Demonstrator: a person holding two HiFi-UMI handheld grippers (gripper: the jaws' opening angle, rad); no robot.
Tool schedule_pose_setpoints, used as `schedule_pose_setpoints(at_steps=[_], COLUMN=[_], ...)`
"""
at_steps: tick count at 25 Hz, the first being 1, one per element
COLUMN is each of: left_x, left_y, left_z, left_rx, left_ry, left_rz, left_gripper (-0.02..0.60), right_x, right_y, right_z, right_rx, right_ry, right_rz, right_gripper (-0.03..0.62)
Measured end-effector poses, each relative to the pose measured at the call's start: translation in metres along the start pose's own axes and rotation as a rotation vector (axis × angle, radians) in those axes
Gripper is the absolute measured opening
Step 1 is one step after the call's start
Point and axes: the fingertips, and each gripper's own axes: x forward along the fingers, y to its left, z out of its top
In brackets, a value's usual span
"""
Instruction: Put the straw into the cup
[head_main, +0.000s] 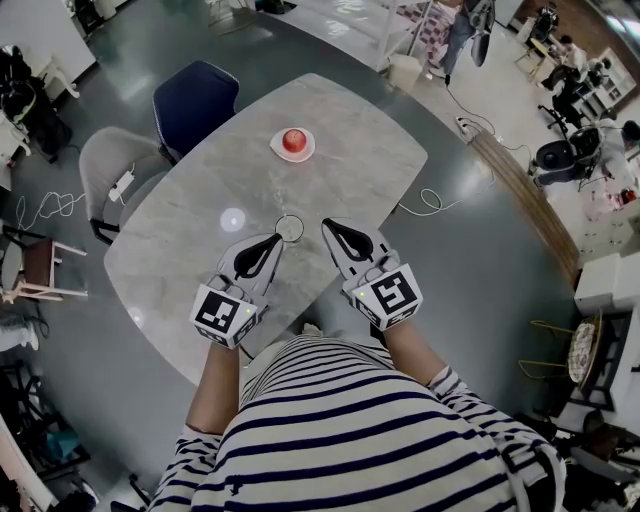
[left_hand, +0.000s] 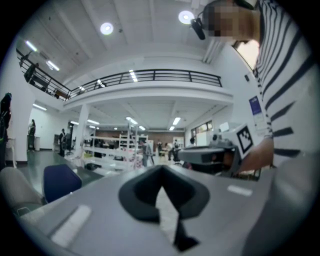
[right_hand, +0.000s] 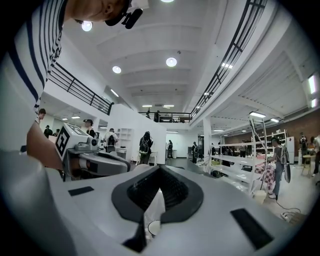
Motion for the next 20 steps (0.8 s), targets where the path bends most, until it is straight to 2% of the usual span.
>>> schedule_pose_setpoints(at_steps=[20], left_x=[0.0022], left_y=[-0.0048], left_z=[-0.0039], left_rx=[0.009], left_ry=[0.016], left_rz=[-0.009], left_gripper=[0.008], right_x=[0.0004], right_y=[0.0071], right_z=[-0.0043], right_rx=[-0.002], right_ry=[0.022], right_rz=[0.029], right_gripper=[0.005])
